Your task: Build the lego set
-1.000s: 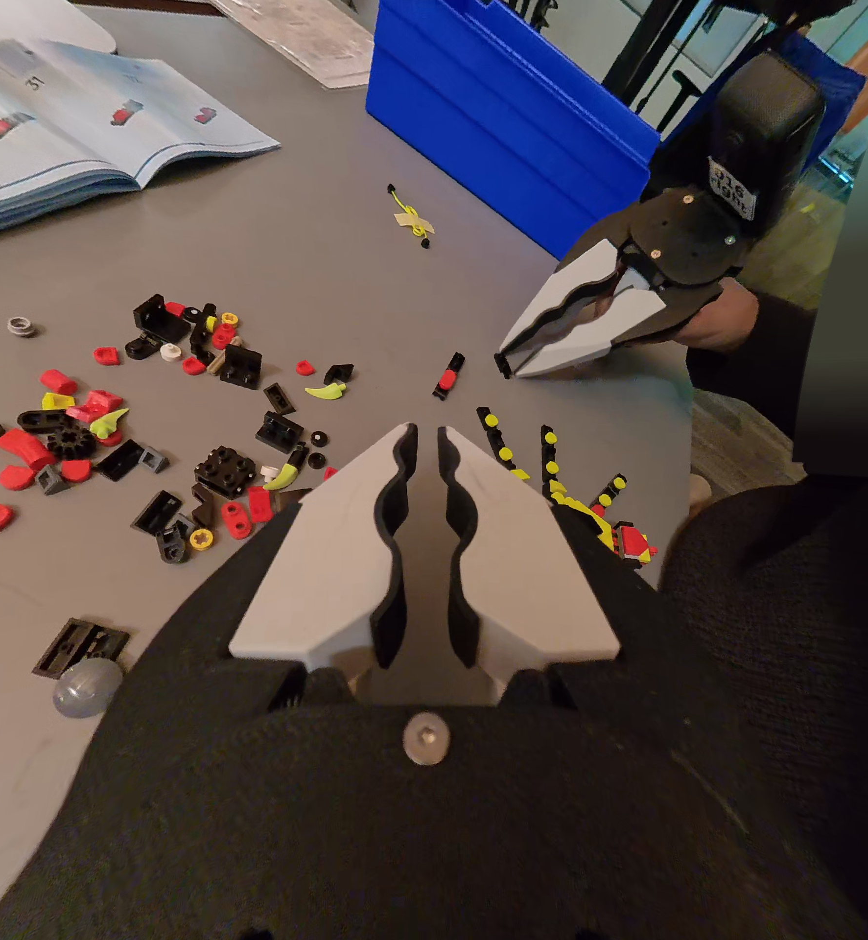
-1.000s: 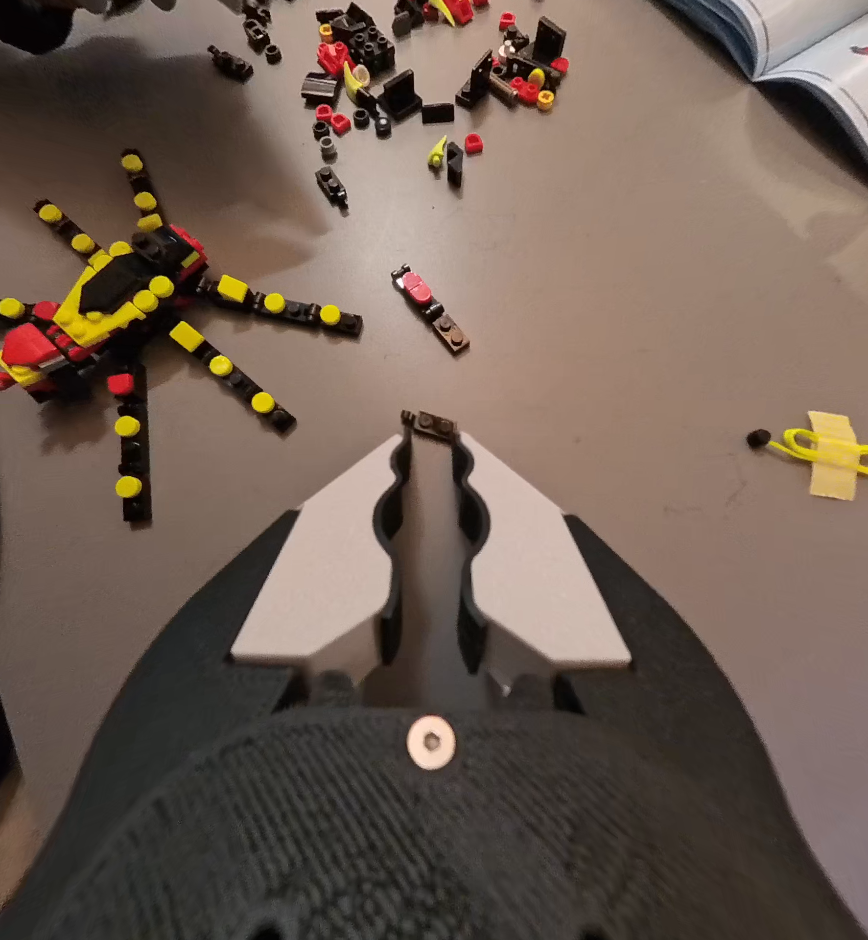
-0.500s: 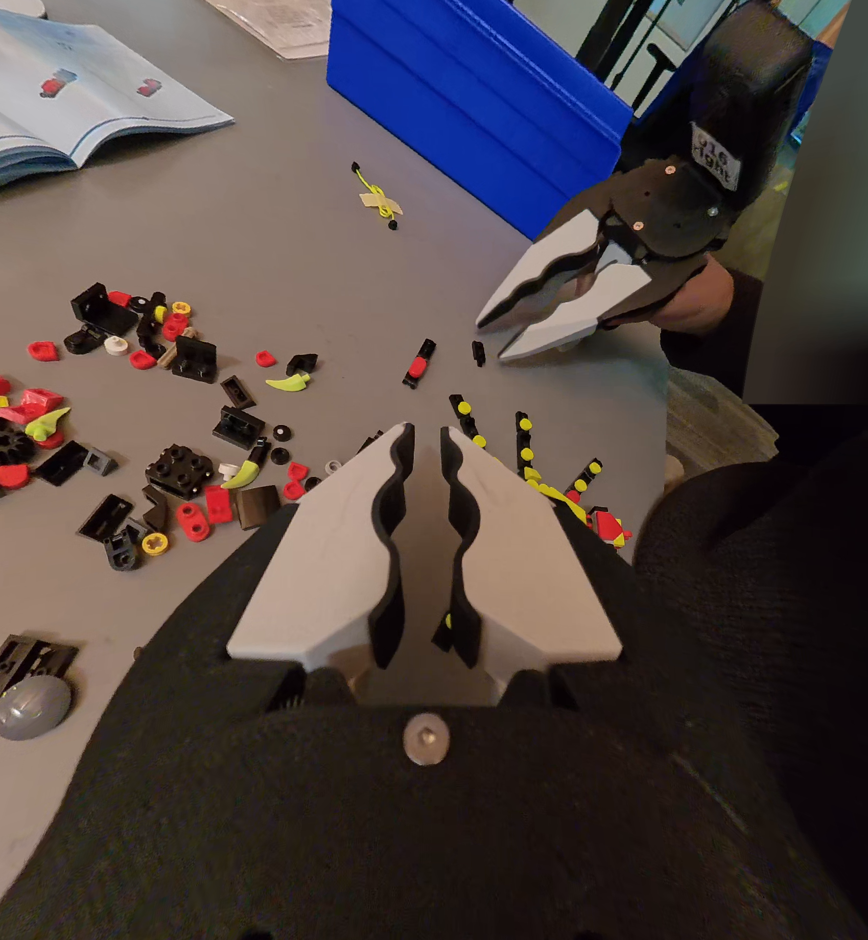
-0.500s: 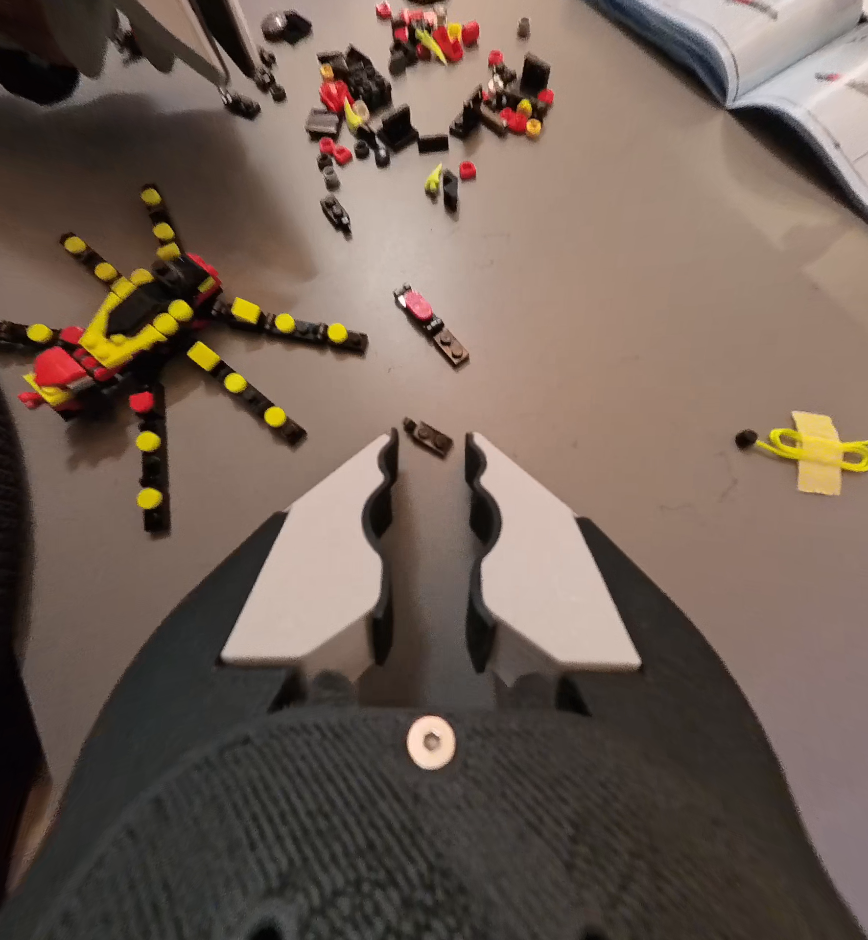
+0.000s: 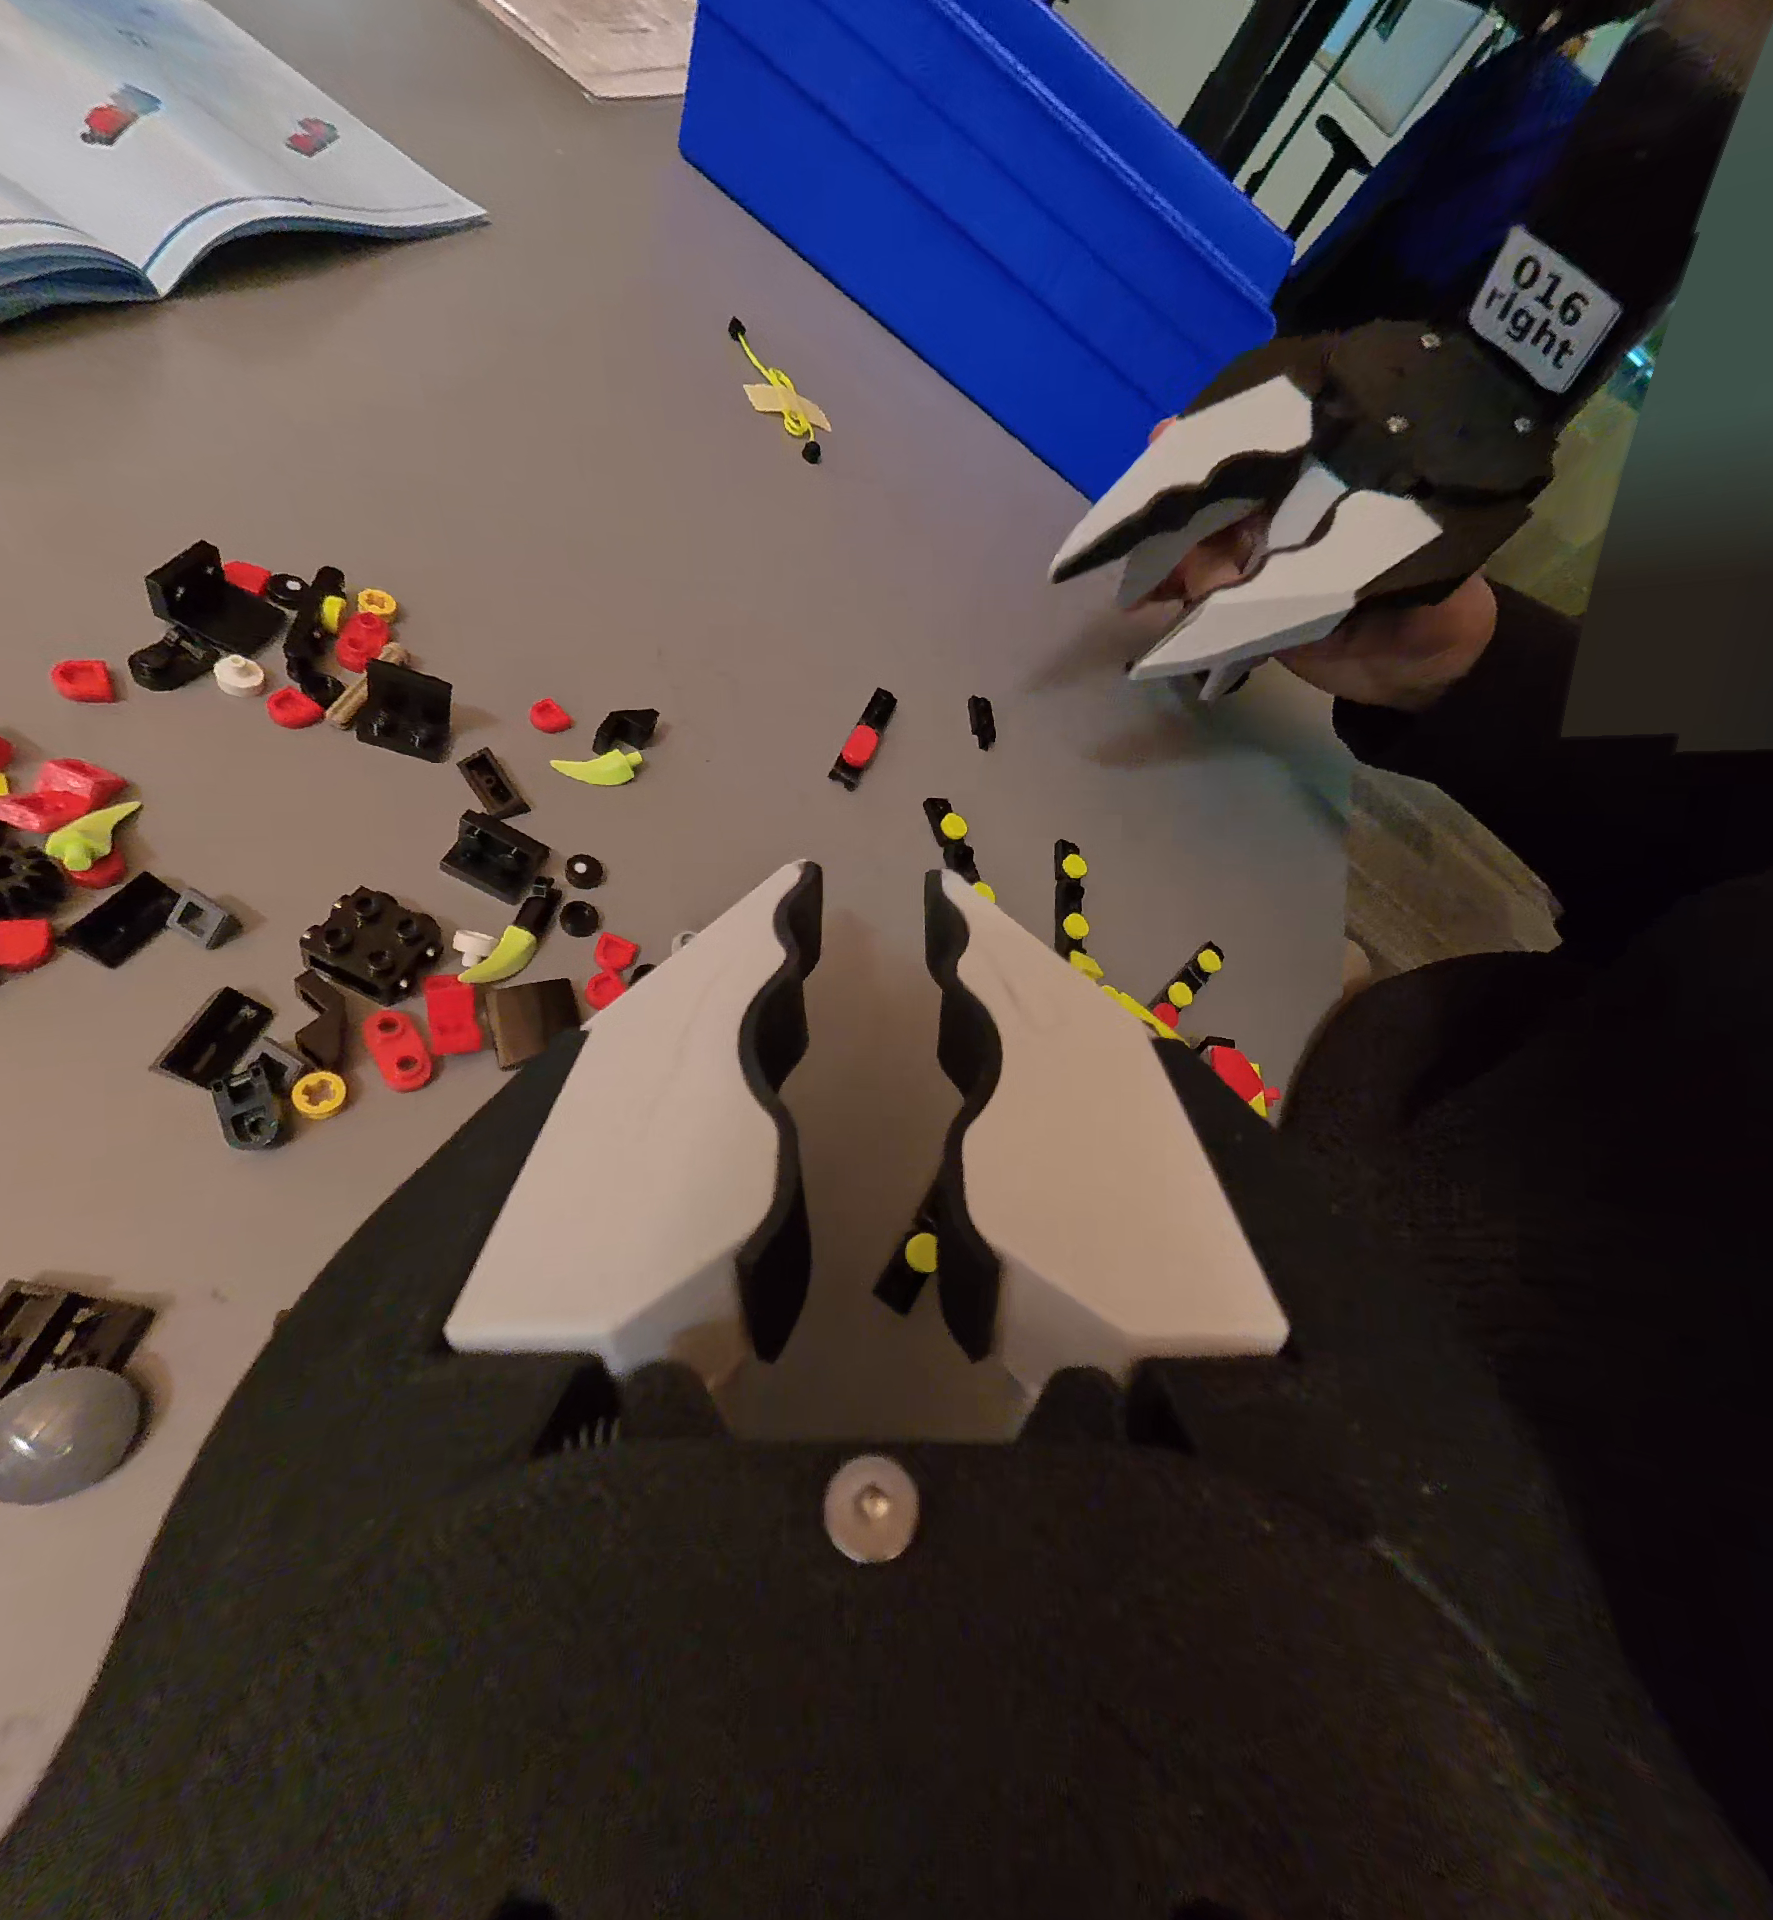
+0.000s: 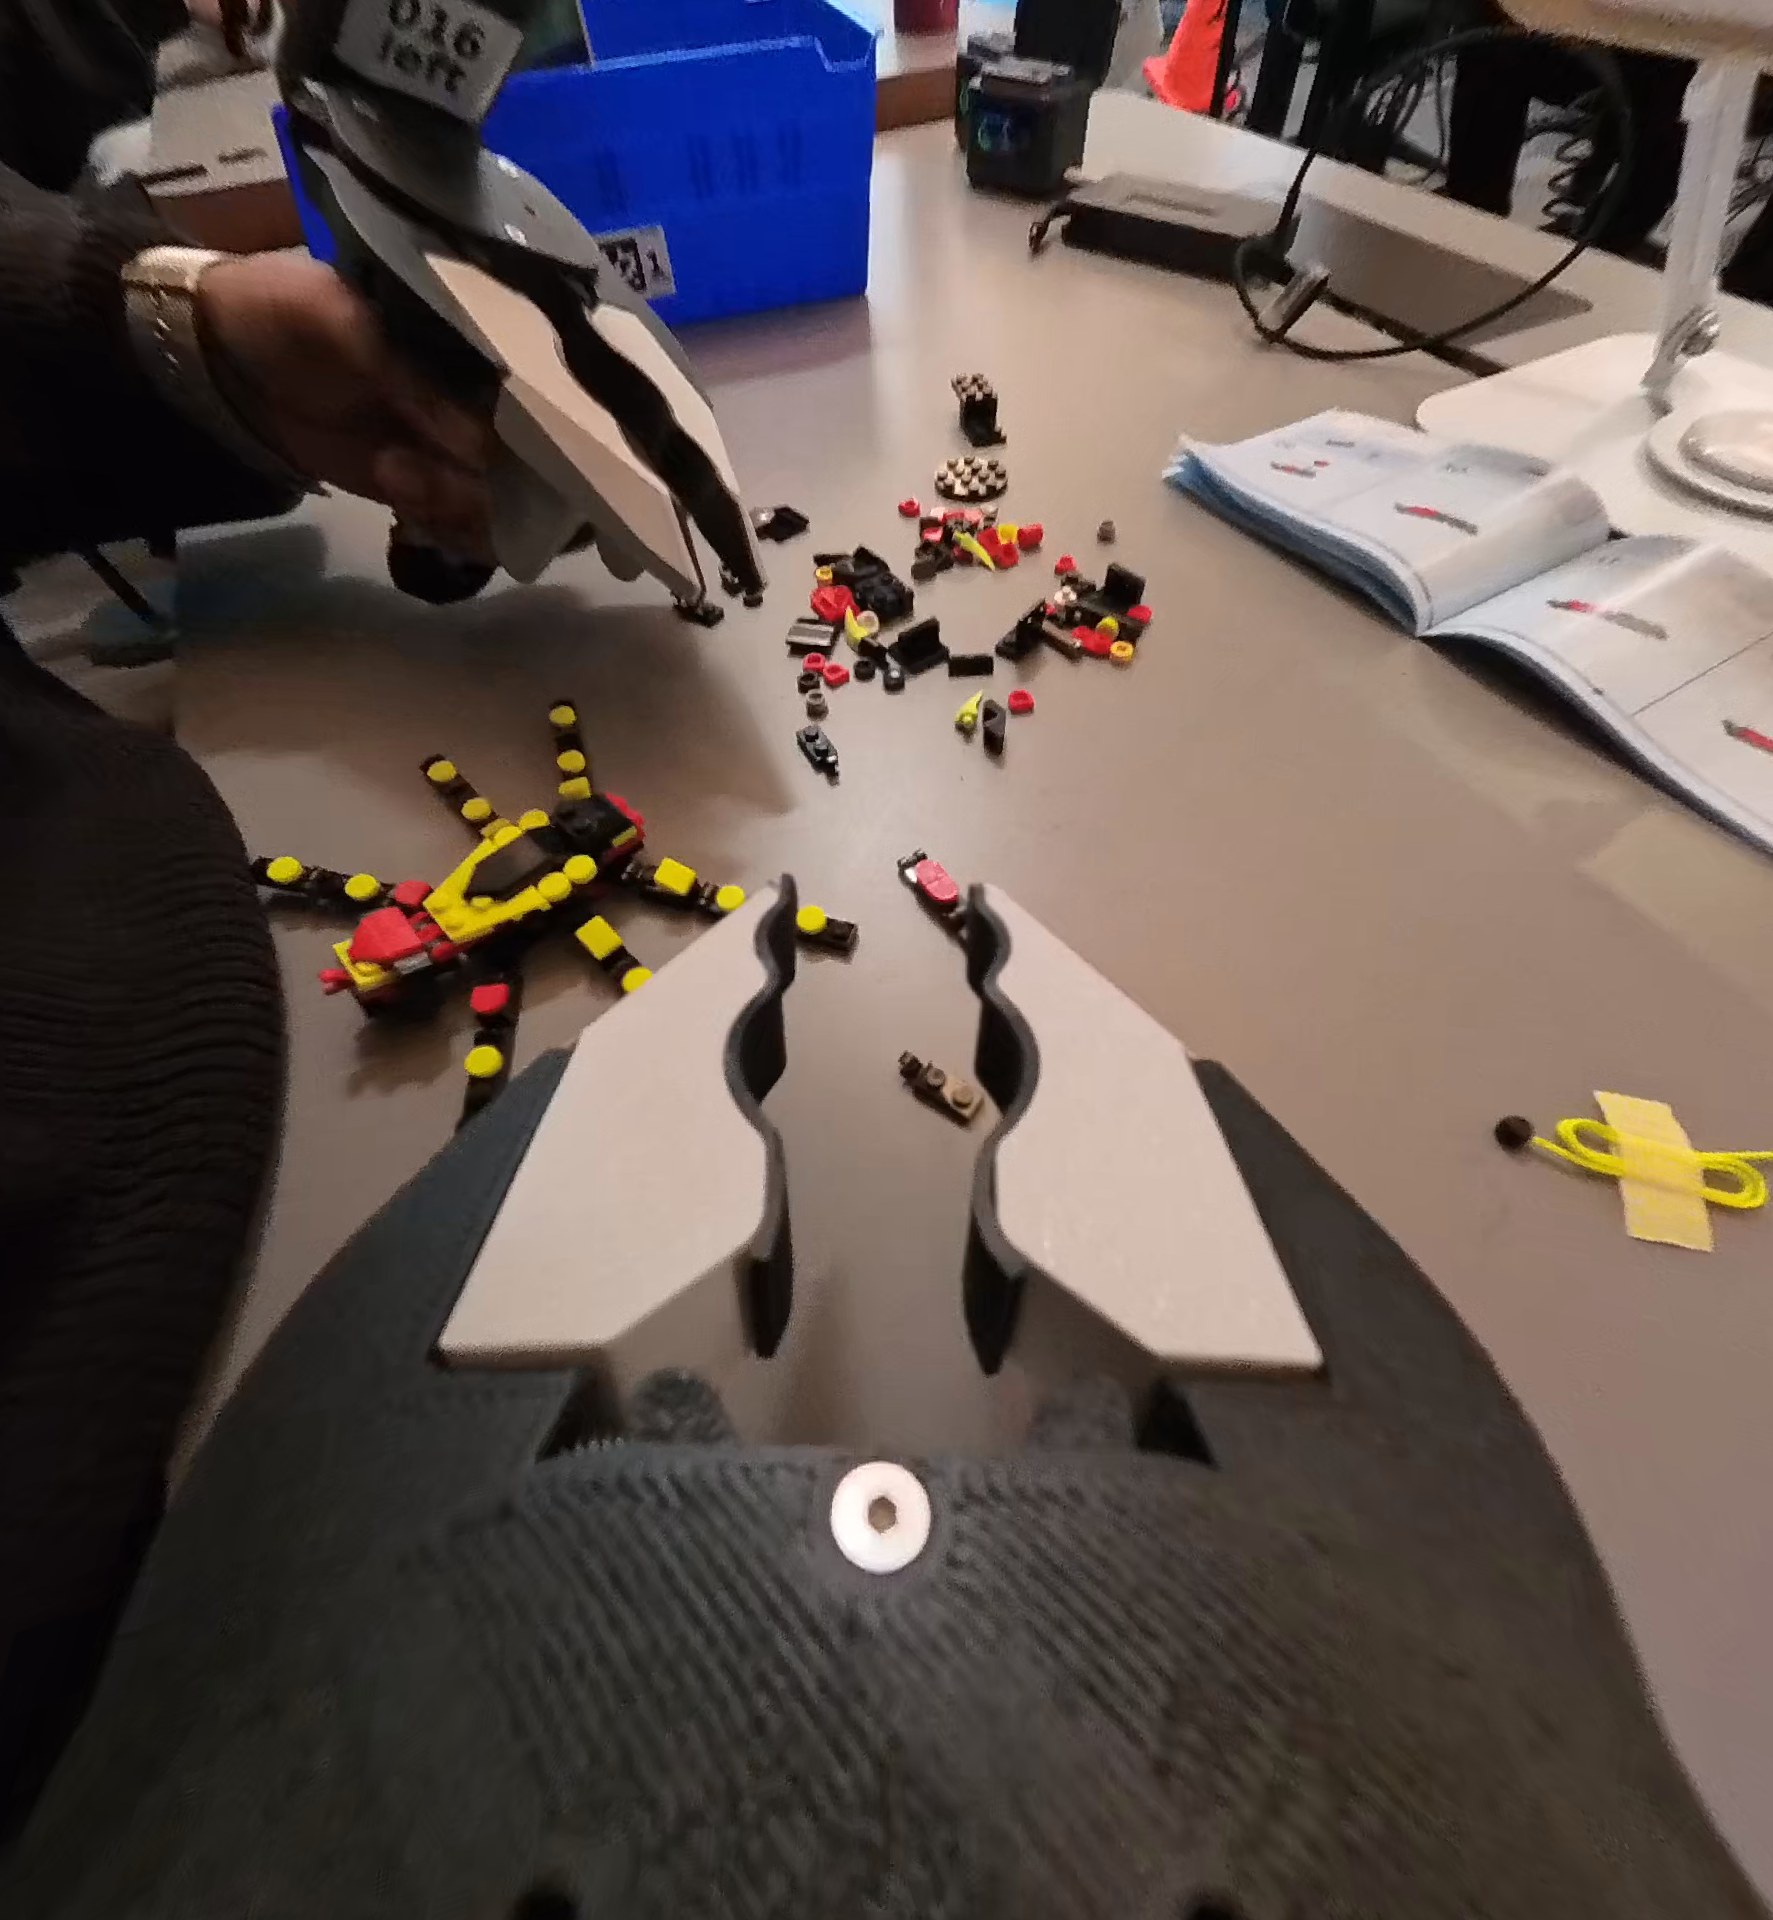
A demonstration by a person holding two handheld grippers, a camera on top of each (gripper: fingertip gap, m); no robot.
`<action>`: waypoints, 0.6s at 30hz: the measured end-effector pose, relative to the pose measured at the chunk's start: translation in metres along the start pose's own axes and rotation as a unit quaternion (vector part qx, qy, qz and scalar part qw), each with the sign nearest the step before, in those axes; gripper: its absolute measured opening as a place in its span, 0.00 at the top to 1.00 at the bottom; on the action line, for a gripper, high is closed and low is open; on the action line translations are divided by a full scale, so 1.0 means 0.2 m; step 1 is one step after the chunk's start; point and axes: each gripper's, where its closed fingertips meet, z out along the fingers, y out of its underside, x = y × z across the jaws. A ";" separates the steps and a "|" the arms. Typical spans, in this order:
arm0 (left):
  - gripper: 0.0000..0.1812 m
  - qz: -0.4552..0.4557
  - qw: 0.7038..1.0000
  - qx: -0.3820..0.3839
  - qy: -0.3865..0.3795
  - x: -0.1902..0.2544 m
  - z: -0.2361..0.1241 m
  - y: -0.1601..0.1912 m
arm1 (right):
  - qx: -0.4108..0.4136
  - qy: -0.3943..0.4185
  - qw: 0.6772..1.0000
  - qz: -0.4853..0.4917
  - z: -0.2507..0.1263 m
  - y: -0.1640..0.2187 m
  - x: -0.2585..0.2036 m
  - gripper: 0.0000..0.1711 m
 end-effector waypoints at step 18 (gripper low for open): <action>0.89 -0.031 0.999 0.011 0.007 -0.04 -0.01 -0.01 | 0.024 0.047 0.997 -0.047 -0.03 -0.02 0.06 1.00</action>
